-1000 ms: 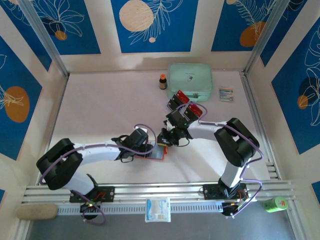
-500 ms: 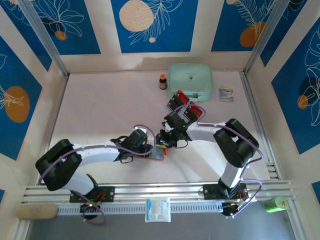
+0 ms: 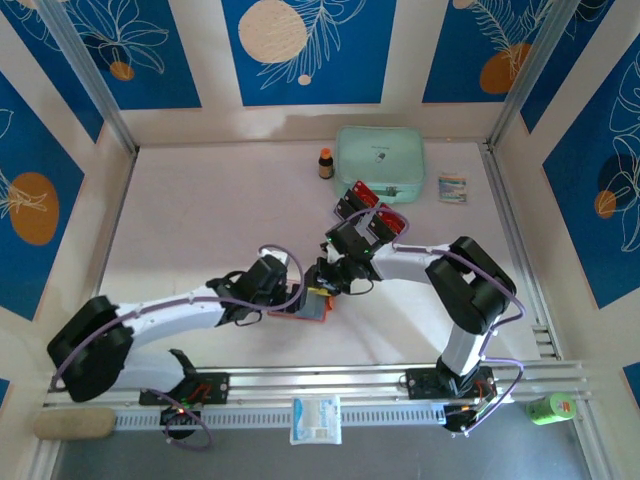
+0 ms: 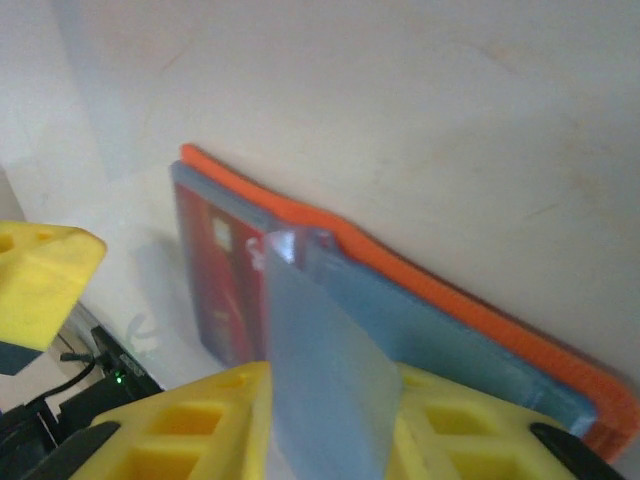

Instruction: Put the credit cards into the card holder

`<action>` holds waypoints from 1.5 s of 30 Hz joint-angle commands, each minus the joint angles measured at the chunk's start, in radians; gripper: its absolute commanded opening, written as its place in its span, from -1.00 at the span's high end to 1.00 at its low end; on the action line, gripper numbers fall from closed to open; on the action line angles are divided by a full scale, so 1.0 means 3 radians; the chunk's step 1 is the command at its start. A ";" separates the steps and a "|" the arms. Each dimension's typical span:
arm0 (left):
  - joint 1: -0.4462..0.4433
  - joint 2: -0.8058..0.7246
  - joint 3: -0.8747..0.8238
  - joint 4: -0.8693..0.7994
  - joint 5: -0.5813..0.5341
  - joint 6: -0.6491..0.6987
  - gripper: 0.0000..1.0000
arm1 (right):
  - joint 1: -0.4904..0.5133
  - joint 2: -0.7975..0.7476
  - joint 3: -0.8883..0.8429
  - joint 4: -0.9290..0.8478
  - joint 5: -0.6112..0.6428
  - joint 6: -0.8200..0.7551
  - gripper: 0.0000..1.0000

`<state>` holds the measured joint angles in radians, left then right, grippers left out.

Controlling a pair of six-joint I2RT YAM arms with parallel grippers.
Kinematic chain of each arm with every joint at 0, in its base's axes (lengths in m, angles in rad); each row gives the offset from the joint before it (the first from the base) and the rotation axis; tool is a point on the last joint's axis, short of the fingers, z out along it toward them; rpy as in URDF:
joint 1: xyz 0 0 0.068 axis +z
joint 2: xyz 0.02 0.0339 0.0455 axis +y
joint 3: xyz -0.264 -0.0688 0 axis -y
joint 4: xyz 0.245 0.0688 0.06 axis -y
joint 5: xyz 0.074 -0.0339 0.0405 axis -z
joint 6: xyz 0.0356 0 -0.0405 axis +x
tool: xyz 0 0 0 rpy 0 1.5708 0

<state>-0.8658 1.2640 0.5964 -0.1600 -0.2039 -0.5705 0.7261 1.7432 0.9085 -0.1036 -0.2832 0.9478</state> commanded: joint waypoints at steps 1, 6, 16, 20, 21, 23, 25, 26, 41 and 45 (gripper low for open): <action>0.0044 -0.0284 0.0105 -0.0253 -0.0169 -0.0022 -0.99 | 0.0082 -0.0135 0.0173 -0.0107 -0.0116 0.0049 0.26; 0.0121 -0.0644 0.0141 -0.0455 -0.0278 -0.0025 -0.99 | 0.0186 -0.0003 0.0404 -0.0155 -0.0089 0.0098 0.05; 0.0224 -0.1020 0.0075 -0.0653 -0.0348 -0.0023 -0.99 | 0.0309 0.0723 0.0985 -0.0126 -0.0114 0.0163 -0.01; 0.0243 -0.1081 0.0033 -0.0686 -0.0350 -0.0031 -0.99 | 0.0305 0.0832 0.1042 -0.0084 -0.0154 0.0196 -0.01; 0.0248 -0.1093 0.0012 -0.0686 -0.0347 -0.0035 -0.99 | 0.0306 0.0832 0.1037 -0.0083 -0.0160 0.0195 -0.01; 0.0257 -0.1097 -0.0019 -0.0672 -0.0339 -0.0038 -0.99 | 0.0305 0.0817 0.1036 -0.0085 -0.0164 0.0193 -0.01; 0.0258 -0.1087 -0.0066 -0.0642 -0.0319 -0.0046 -0.99 | 0.0300 0.0792 0.1024 -0.0085 -0.0165 0.0193 -0.01; 0.0267 -0.1083 -0.0082 -0.0628 -0.0315 -0.0053 -0.99 | 0.0295 0.0779 0.1020 -0.0081 -0.0170 0.0195 -0.01; 0.0264 -0.0591 -0.0269 -0.0223 -0.0133 -0.0068 -0.99 | 0.0172 0.0599 0.1018 -0.0095 -0.0174 0.0206 0.00; 0.0263 -0.0407 -0.0280 -0.0115 -0.0120 -0.0051 -0.99 | 0.0095 0.0468 0.0936 -0.0094 -0.0133 0.0206 0.00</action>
<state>-0.7937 1.1160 0.5259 -0.2409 -0.2550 -0.5781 0.7719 1.9514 1.1995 -0.1177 -0.3149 0.9970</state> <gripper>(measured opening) 0.995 0.500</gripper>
